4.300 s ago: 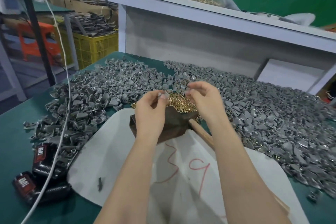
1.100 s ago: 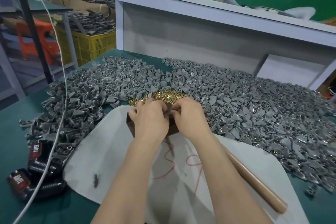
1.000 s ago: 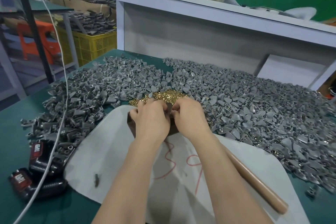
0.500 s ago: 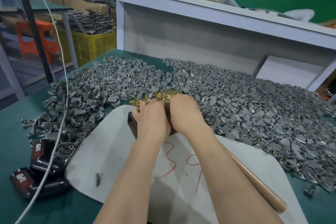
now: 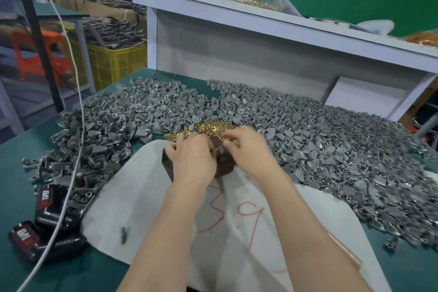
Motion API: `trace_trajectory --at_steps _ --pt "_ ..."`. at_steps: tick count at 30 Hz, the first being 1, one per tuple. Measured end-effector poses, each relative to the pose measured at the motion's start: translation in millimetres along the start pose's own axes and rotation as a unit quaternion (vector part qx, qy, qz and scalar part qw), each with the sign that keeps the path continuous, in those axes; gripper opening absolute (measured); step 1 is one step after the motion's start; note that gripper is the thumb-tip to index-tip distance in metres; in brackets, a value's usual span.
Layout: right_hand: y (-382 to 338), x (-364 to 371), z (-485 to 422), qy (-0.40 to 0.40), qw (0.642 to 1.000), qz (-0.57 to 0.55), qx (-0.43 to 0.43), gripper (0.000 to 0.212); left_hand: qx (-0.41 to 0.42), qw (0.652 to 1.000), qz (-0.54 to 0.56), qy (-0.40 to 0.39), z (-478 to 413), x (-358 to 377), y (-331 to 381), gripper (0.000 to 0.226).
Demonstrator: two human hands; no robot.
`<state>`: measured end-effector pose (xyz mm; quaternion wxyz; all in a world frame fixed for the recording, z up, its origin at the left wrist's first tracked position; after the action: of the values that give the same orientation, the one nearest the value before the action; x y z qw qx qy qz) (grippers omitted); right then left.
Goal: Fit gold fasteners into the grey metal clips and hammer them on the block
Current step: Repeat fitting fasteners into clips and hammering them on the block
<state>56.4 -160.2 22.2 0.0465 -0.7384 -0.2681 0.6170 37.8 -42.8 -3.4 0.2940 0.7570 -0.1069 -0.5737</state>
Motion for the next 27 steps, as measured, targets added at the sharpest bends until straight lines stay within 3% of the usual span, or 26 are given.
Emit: trace_trajectory --at_steps 2,4,6,8,14,20,27 --pt "29 -10 12 0.036 0.996 0.003 0.079 0.037 -0.002 1.000 0.011 0.005 -1 0 -2 0.014" --pt "54 -4 24 -0.041 0.982 0.086 0.165 0.032 -0.005 1.000 0.016 0.006 -1 -1 -2 0.013" --pt "62 7 33 -0.121 0.965 0.124 0.197 0.027 -0.006 1.000 0.019 0.007 0 -1 -2 0.012" --pt "60 10 31 -0.114 0.970 0.107 0.183 0.021 -0.007 1.000 0.018 0.011 0 -2 -3 0.010" --pt "55 -18 28 0.007 0.989 -0.044 0.142 0.021 -0.006 1.000 0.016 0.004 1 -3 -3 0.011" --pt "30 -35 30 0.096 0.994 -0.013 0.052 0.018 -0.008 1.000 0.010 0.000 0 -1 -2 0.015" --pt "5 -3 6 0.037 0.997 -0.024 0.067 0.034 0.001 1.000 0.000 0.008 1 -2 0 0.012"
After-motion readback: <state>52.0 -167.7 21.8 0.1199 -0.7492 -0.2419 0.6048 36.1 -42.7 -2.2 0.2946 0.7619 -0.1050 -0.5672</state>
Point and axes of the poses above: each hand's wrist, its own z-axis away from the middle knuckle, its own x-axis out of the palm, y = z × x, the point moved 6 cm from there along -z, towards the middle knuckle, and after that the axes turned 6 degrees about -x, right-handed, at the moved point
